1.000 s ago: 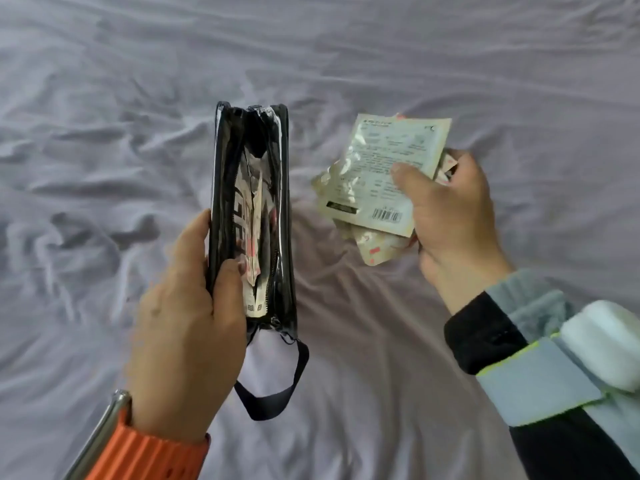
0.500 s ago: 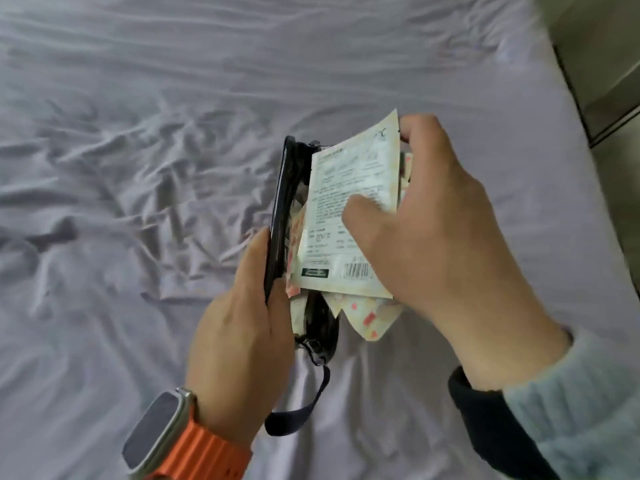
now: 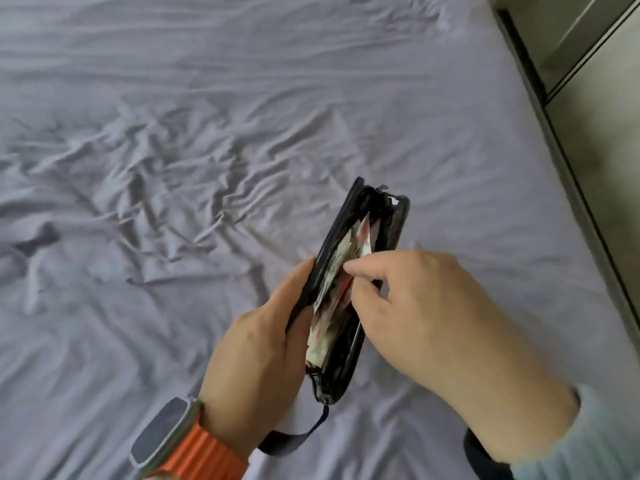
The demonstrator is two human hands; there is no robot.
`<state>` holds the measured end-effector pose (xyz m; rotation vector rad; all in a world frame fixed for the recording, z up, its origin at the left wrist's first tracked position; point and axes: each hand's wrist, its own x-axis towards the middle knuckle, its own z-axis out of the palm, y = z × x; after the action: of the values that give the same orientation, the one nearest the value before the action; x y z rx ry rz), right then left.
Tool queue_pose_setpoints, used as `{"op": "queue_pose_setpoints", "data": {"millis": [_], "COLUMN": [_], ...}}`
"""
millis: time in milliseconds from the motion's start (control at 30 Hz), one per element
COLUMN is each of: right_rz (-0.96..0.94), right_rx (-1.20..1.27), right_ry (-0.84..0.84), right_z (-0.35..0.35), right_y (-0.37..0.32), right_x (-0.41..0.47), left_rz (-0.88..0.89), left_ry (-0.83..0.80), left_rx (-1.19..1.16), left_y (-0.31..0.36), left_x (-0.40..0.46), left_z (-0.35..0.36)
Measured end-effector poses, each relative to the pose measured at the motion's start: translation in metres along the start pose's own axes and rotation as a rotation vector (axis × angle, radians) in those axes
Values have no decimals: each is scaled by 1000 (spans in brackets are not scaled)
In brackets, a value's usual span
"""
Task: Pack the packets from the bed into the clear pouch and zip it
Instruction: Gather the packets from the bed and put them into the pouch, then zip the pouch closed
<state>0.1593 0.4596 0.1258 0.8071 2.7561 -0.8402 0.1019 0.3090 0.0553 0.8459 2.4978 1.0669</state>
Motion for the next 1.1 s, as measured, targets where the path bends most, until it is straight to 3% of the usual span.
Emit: {"op": "queue_pose_setpoints", "data": {"millis": [167,400,600,733,833,967,1100], "right_rz": [27,94,4,-155,-201,-190,-108], "right_rx": [18,-35,80,133,161,163,159], "right_ry": [-10,-78,-95,-70,-64,-51,-89], "right_z": [0,23,52,81,103,119,126], "right_y": [9,28,25,4,-10,-26,-37], "right_x": [-21,-29,-32,-29,-25,-19,-13], "left_rz": [104,67,-57,-323,-477,-507,-491], "left_ry": [-165,-332,-126,-15,111,116,107], "left_rx": [-44,-28,-63,-586,-769,-716,-489], "left_y": [-10,-35,-59,-65,-75,-91,-101], "left_x": [4,19,9,-2,-11,-23,-34], "left_z": [-11,3,5,0,-5,-5,0]}}
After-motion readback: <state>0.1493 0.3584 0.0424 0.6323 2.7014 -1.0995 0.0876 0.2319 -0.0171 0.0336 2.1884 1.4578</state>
